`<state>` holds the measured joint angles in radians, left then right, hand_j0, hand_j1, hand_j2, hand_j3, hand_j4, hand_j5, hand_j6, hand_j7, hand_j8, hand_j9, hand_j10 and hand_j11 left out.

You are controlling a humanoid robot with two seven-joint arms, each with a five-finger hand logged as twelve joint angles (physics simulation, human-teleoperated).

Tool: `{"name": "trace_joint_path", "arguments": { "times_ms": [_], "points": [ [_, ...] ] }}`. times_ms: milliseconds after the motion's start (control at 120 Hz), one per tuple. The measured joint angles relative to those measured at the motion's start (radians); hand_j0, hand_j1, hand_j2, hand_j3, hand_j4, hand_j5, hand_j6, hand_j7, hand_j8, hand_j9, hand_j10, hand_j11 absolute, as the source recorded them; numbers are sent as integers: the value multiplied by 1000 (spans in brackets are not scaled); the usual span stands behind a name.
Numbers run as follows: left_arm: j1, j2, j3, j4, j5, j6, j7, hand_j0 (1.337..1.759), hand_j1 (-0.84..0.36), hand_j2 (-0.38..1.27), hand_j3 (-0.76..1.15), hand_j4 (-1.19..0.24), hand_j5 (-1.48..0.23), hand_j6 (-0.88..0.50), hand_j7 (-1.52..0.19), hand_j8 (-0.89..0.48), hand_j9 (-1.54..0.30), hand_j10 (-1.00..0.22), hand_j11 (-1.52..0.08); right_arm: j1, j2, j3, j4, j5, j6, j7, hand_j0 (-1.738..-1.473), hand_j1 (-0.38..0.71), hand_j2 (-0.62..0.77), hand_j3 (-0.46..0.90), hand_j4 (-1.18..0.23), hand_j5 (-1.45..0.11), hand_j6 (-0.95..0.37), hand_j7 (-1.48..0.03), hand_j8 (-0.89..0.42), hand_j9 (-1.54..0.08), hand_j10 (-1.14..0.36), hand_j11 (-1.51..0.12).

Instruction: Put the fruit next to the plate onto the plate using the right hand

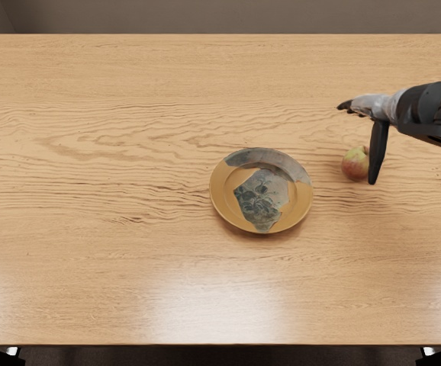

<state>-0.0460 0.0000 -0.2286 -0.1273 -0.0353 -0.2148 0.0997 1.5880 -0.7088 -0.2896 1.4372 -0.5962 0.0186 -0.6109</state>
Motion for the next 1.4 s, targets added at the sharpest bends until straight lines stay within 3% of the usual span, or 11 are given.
{"name": "trace_joint_path", "arguments": {
  "times_ms": [225,492,700,950,1400],
  "points": [
    [3,0,0,0,0,0,0,1658,341,1,0,-7,-9,-7,-9,-7,-9,-7,-9,-33,-43,-69,64,-49,-154,0,-1658,-318,-4,0,-30,-35,-31,-35,-30,-35,-29,-35],
    [3,0,0,-1,0,0,0,1658,341,1,0,-7,-9,-7,-9,-7,-9,-7,-9,-118,-47,-96,58,-132,-350,0,-1658,-204,-23,0,-125,-159,-127,-158,-126,-158,-124,-158],
    [3,0,1,-1,0,0,0,1658,341,1,0,-7,-9,-7,-9,-7,-9,-7,-9,-156,-41,-97,28,-161,-411,0,-1658,-151,-31,0,-170,-217,-172,-216,-171,-217,-169,-217],
    [2,0,0,-2,0,0,0,1658,341,1,0,-7,-9,-7,-9,-7,-9,-7,-9,-197,56,-97,-76,-172,-459,0,-1658,-136,-33,0,-182,-233,-184,-232,-183,-233,-181,-233],
    [3,0,0,-2,0,0,0,1658,341,1,0,-7,-9,-7,-9,-7,-9,-7,-9,-212,136,-110,-92,-172,-526,0,-1658,-144,-32,0,-174,-224,-176,-223,-175,-224,-174,-224]
  ]
}}
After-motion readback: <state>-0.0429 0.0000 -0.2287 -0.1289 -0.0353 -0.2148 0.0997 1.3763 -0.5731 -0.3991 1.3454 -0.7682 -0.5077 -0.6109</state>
